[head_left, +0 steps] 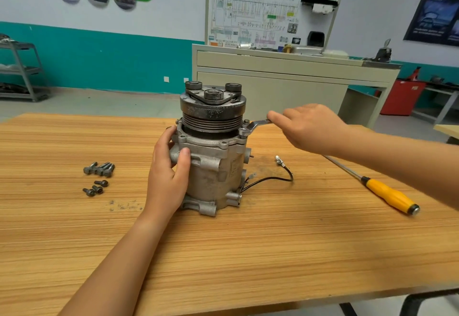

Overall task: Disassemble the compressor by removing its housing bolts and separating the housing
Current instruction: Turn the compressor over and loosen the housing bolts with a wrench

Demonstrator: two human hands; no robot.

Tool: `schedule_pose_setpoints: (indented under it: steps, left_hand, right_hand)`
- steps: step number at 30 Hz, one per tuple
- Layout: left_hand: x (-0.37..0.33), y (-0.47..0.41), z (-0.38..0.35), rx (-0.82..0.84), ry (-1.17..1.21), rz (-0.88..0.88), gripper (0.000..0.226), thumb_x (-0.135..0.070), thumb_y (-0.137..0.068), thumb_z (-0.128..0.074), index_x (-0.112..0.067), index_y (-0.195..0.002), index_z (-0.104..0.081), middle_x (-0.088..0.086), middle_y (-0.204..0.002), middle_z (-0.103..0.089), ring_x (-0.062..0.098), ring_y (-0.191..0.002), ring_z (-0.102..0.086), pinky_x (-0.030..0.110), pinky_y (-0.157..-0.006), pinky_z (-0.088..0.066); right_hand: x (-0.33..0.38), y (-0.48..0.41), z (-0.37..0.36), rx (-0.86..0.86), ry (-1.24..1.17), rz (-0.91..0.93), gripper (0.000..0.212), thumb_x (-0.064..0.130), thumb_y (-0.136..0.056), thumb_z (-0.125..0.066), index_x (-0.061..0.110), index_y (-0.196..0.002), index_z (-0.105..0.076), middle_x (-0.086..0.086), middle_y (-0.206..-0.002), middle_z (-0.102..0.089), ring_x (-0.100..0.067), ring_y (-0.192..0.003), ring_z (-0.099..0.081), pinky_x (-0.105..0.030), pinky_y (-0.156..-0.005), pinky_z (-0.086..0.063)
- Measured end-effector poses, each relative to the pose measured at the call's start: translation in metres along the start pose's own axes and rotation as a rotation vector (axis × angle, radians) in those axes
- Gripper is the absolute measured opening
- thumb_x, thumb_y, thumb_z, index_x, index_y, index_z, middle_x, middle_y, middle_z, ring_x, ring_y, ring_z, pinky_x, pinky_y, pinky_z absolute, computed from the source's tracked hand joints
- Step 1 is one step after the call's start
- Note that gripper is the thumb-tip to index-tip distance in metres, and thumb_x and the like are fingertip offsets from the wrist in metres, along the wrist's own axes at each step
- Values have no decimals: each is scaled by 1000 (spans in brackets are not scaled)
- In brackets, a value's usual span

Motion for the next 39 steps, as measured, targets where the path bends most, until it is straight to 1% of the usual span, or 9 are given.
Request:
schedule_pose_setpoints:
  steps: [2,6,13,16,20,25,30,34,39]
  left_hand:
    - [-1,-1,-1,13,-28,-16,43,-35,-90,-40,-36,-132,-31,-12,-135,-42,2,-126,-38,29,-106,-33]
    - [-1,0,1,13,-47,-21,44,-36,-90,-39,-36,-133,-29,-13,-134,-40,-1,-125,-37,26,-105,-32]
    - [-2,0,0,-2,-41,-11,46,-34,-90,-39,-32,-135,-31,-12,-135,-39,-1,-125,-36,22,-104,-30]
    - [0,1,1,-9,-46,-9,50,-34,-90,-39,-25,-139,-33,-11,-135,-40,2,-126,-37,22,-104,-30]
    - [-1,0,1,-15,-46,-19,48,-34,-90,-39,-28,-137,-32,-12,-134,-40,-1,-125,-36,16,-102,-29]
    - [0,0,1,-17,-48,-19,46,-34,-90,-39,-32,-135,-31,-13,-134,-38,-7,-123,-34,2,-98,-26]
    - [2,0,0,-21,-45,-18,49,-33,-91,-39,-27,-138,-32,-14,-133,-38,-10,-120,-33,-1,-96,-24]
    - [2,0,0,-20,-48,-21,47,-33,-91,-40,-30,-137,-31,-14,-133,-38,-8,-121,-34,1,-97,-25]
    - [1,0,0,-24,-49,-30,46,-32,-91,-40,-30,-136,-31,-14,-133,-38,-9,-121,-34,1,-97,-25]
  right_hand:
    - [2,-17,-4,-135,-47,-46,30,-18,-67,-66,-6,-95,-65,-20,-70,-66,-32,-56,-63,-40,-55,-53]
    - [13,-40,-12,-328,-154,-152,25,-17,-69,-64,-4,-90,-67,-17,-83,-69,-30,-76,-68,-52,-84,-48]
    - [-14,17,19,-511,-536,-485,30,5,-91,-46,-4,-118,-55,-16,-86,-63,-31,-70,-58,-35,-57,-46]
    - [3,32,39,-351,-461,-433,37,13,-94,-41,1,-128,-49,-15,-83,-63,-34,-62,-57,-39,-49,-47]
    - [19,37,23,57,-303,-420,40,25,-98,-33,23,-139,-33,-5,-99,-63,-28,-82,-58,-33,-60,-44]
    - [25,38,24,180,-274,-439,41,23,-99,-33,26,-139,-29,0,-90,-58,-22,-80,-55,-30,-58,-45]
    - [41,28,35,417,-6,-361,35,5,-92,-41,10,-126,-35,-1,-63,-32,-16,-49,-31,-25,-39,-21]
    - [73,13,34,603,111,-214,42,-8,-88,-46,-13,-128,-33,-7,-63,-25,-13,-47,-27,-28,-34,-25]
    - [61,13,31,585,223,-134,44,-7,-90,-41,-11,-132,-30,-6,-62,-25,-17,-45,-27,-29,-34,-23]
Point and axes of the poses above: each hand's wrist, its own y-axis away from the middle knuckle, its own z-axis out of the back of the hand, x = y × z, the point moved 10 cm from there along -y, towards the middle knuckle
